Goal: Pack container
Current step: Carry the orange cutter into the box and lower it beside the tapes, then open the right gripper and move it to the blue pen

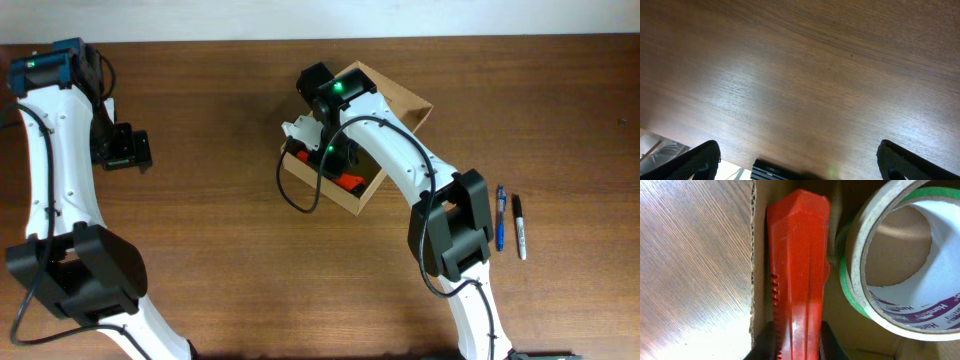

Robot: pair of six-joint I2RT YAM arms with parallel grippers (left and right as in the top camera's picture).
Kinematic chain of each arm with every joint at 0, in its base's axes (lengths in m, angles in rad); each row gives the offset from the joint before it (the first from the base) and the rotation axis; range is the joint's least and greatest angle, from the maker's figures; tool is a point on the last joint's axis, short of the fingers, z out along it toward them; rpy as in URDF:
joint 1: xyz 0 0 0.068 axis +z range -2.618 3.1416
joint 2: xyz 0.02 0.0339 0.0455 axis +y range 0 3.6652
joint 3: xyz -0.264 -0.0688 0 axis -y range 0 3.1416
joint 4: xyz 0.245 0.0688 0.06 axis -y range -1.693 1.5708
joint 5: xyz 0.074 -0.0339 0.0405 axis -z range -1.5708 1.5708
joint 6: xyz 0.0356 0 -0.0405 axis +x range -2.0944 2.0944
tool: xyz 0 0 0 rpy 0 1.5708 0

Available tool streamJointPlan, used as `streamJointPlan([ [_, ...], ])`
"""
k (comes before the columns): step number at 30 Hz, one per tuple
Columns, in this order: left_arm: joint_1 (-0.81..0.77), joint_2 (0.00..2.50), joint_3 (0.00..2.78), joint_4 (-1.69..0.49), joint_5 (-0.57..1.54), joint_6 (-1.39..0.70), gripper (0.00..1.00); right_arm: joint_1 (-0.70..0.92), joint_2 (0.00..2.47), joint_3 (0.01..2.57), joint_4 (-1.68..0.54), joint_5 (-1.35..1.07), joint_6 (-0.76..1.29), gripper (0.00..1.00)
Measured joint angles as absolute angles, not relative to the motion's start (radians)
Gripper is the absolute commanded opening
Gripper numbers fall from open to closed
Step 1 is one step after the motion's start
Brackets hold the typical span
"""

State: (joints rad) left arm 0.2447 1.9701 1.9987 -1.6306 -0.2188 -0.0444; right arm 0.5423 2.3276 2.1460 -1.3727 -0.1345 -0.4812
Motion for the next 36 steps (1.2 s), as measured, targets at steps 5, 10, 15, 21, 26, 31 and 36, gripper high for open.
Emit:
streamJointPlan([
  [5,0.245,1.97,1.999,-1.631,-0.219,-0.044,1.0,0.542,2.328,2.146,-1.372,-0.138,-0.493,0.33],
  [10,0.245,1.97,1.999,-1.631,-0.218,-0.044,1.0,0.542,2.328,2.146,-1.372,-0.137,-0.494,0.35],
  [15,0.245,1.97,1.999,-1.631,-0.219,-0.044,1.0,0.542,2.328,2.146,-1.372,-0.133,-0.493,0.32],
  [21,0.245,1.97,1.999,-1.631,-0.219,-0.044,1.0,0.538,2.327,2.165,-1.402,-0.075,-0.45,0.33],
  [26,0.245,1.97,1.999,-1.631,-0.218,-0.044,1.0,0.524,2.307,2.313,-1.487,0.002,-0.382,0.38],
  [31,0.245,1.97,1.999,-1.631,-0.218,-0.044,1.0,0.484,2.153,2.407,-1.523,0.11,-0.307,0.4],
  [36,0.245,1.97,1.999,-1.631,-0.219,-0.044,1.0,0.369,1.909,2.394,-1.517,0.162,-0.257,0.45],
])
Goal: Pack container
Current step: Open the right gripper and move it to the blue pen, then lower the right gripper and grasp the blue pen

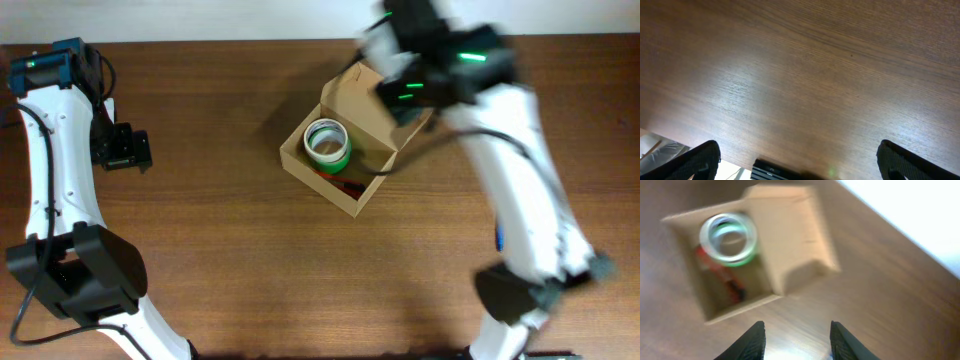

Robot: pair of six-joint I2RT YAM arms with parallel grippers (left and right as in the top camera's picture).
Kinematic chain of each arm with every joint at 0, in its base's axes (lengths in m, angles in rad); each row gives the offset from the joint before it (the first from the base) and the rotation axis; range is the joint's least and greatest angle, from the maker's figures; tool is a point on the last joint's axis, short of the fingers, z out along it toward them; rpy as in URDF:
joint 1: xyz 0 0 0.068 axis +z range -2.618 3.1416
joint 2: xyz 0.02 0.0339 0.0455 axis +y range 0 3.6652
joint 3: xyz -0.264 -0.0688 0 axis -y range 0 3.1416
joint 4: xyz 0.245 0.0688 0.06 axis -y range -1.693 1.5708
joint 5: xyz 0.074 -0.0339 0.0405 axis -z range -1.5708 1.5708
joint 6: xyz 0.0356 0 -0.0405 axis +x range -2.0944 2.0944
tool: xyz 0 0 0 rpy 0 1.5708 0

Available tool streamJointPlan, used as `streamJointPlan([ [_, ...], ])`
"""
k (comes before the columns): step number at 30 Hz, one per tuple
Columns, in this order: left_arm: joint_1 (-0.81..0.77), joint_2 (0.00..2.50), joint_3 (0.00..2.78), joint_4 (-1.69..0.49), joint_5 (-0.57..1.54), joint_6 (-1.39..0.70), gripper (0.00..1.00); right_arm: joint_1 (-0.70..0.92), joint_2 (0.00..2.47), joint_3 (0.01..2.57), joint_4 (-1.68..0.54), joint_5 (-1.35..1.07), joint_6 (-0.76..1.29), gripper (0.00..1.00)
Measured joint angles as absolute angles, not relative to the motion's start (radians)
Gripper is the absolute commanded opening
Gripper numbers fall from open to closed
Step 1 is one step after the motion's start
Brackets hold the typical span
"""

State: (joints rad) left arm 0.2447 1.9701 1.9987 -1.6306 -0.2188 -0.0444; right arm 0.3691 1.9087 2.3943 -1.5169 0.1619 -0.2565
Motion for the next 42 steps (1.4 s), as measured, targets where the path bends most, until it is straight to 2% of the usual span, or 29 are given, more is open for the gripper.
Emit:
streamJointPlan([
  [3,0.245,1.97,1.999,-1.631,-0.218,-0.044,1.0,0.242,1.75,2.304,-1.466,0.182,-0.244,0.55],
  [6,0.245,1.97,1.999,-1.631,-0.218,-0.044,1.0,0.05,1.582,2.136,-1.393,0.198,-0.234,0.64],
  [11,0.245,1.97,1.999,-1.631,-0.219,-0.044,1.0,-0.297,1.465,1.864,-1.35,0.148,-0.223,0.65],
  [13,0.244,1.97,1.999,-1.63,-0.218,-0.044,1.0,-0.351,1.484,1.787,-1.353,0.106,-0.209,0.65],
  [22,0.245,1.97,1.999,-1.631,-0.219,-0.044,1.0,-0.36,1.64,1.418,-1.19,0.031,-0.212,0.68],
  [29,0.245,1.97,1.999,-1.631,-0.218,-0.044,1.0,-0.354,1.791,1.403,-1.176,0.019,-0.21,0.63],
  [42,0.245,1.97,1.999,-1.631,-0.219,-0.044,1.0,-0.299,2.003,1.402,-1.15,-0.029,-0.209,0.62],
])
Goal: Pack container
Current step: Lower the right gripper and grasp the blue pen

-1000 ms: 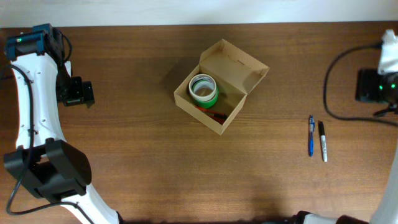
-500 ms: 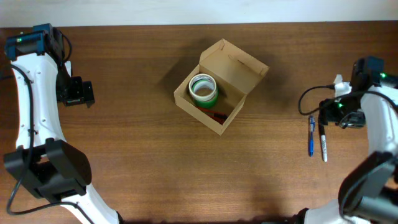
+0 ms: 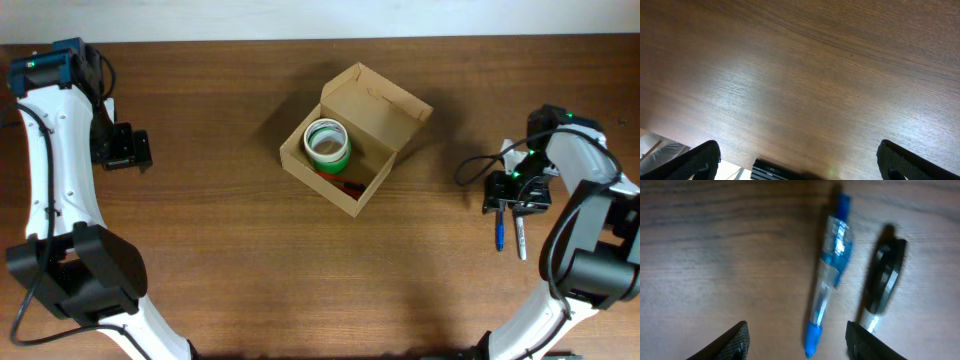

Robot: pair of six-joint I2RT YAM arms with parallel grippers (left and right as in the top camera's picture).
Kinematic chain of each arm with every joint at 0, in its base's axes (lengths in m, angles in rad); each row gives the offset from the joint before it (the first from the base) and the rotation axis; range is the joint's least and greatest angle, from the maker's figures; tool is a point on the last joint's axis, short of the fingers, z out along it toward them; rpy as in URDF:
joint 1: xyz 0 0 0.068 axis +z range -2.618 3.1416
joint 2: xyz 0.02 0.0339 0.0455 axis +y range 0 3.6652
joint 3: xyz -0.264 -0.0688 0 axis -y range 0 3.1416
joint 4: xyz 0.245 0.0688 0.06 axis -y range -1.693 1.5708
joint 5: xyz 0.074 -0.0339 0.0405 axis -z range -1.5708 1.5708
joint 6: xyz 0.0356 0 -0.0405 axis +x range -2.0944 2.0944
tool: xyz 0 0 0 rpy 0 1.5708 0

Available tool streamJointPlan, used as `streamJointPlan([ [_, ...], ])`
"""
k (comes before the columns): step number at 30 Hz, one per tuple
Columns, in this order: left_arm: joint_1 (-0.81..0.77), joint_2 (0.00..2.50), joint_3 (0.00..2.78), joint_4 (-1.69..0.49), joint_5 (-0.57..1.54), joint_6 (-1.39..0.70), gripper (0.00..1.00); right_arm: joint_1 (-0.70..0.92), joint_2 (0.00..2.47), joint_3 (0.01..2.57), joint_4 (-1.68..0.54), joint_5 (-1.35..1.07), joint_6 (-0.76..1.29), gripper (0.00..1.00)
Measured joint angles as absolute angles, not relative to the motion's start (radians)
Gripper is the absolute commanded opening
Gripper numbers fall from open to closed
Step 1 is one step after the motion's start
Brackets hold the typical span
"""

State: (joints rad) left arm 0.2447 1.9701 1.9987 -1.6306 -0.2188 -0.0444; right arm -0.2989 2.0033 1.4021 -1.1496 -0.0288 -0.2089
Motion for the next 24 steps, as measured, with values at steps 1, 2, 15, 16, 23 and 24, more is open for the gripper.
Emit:
streamJointPlan([
  [1,0.245,1.97,1.999,-1.631,-0.218,-0.044,1.0,-0.294,2.008,1.402,-1.146,-0.029,-0.208,0.62],
  [2,0.245,1.97,1.999,-1.631,-0.218,-0.044,1.0,-0.29,2.012,1.402,-1.14,-0.029,-0.208,0.6],
  [15,0.245,1.97,1.999,-1.631,-0.218,-0.044,1.0,-0.286,2.061,1.402,-1.132,-0.029,-0.207,0.56],
  [16,0.245,1.97,1.999,-1.631,-0.219,-0.044,1.0,-0.286,2.065,1.402,-1.131,-0.029,-0.207,0.56],
  [23,0.245,1.97,1.999,-1.631,-0.218,-0.044,1.0,-0.286,2.072,1.402,-1.12,-0.03,-0.202,0.38],
  [24,0.245,1.97,1.999,-1.631,-0.219,-0.044,1.0,-0.286,2.072,1.402,-1.12,-0.03,-0.204,0.35],
])
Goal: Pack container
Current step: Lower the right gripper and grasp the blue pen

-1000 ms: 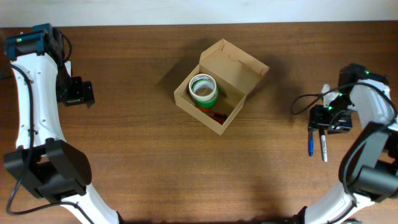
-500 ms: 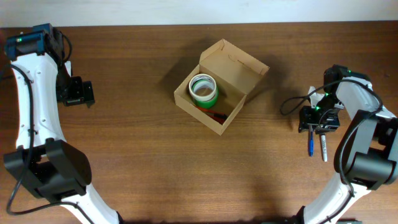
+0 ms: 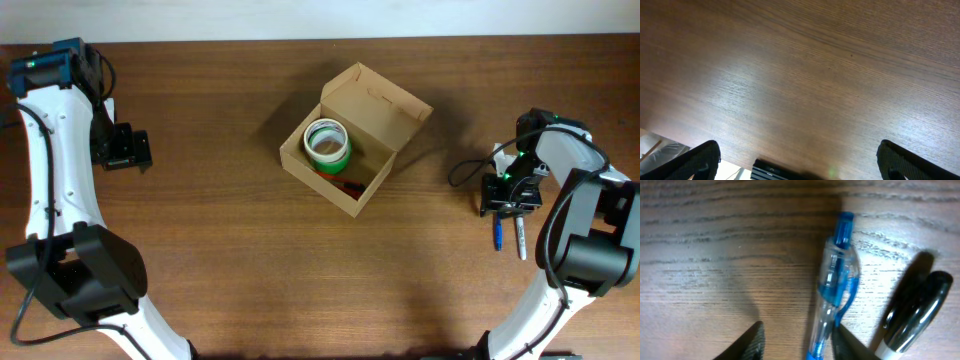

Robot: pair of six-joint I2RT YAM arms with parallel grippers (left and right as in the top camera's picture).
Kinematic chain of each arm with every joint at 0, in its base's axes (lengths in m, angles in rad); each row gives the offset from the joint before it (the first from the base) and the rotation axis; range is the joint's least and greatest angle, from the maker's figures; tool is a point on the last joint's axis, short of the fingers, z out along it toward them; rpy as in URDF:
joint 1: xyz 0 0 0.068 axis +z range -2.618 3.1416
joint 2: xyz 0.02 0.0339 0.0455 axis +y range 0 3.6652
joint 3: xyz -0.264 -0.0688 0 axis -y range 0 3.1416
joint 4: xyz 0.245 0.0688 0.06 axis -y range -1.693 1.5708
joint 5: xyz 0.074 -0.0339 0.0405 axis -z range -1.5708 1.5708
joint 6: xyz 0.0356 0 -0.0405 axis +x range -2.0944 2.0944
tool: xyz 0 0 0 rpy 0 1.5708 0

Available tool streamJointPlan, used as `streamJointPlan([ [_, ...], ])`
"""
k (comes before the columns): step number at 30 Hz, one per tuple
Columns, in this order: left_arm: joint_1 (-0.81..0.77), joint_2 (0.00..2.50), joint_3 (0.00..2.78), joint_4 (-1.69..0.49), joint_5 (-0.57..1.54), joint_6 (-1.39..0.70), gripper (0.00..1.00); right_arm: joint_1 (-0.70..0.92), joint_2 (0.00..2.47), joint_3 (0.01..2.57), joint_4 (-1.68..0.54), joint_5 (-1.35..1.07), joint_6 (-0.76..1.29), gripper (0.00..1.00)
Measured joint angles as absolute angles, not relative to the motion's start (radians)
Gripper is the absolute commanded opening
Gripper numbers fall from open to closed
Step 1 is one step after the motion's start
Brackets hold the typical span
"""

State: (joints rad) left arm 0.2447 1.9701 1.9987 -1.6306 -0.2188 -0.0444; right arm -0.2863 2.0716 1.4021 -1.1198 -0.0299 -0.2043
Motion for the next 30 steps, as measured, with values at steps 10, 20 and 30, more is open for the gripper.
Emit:
streamJointPlan([
  [10,0.245,1.97,1.999,-1.631,-0.219,-0.044,1.0,-0.286,2.072,1.402,-1.119,-0.032,-0.183,0.38],
  [20,0.245,1.97,1.999,-1.631,-0.218,-0.044,1.0,-0.282,2.072,1.402,-1.12,-0.005,-0.182,0.32],
  [30,0.245,1.97,1.999,-1.631,-0.218,-0.044,1.0,-0.241,2.072,1.388,-1.11,0.039,-0.177,0.1],
])
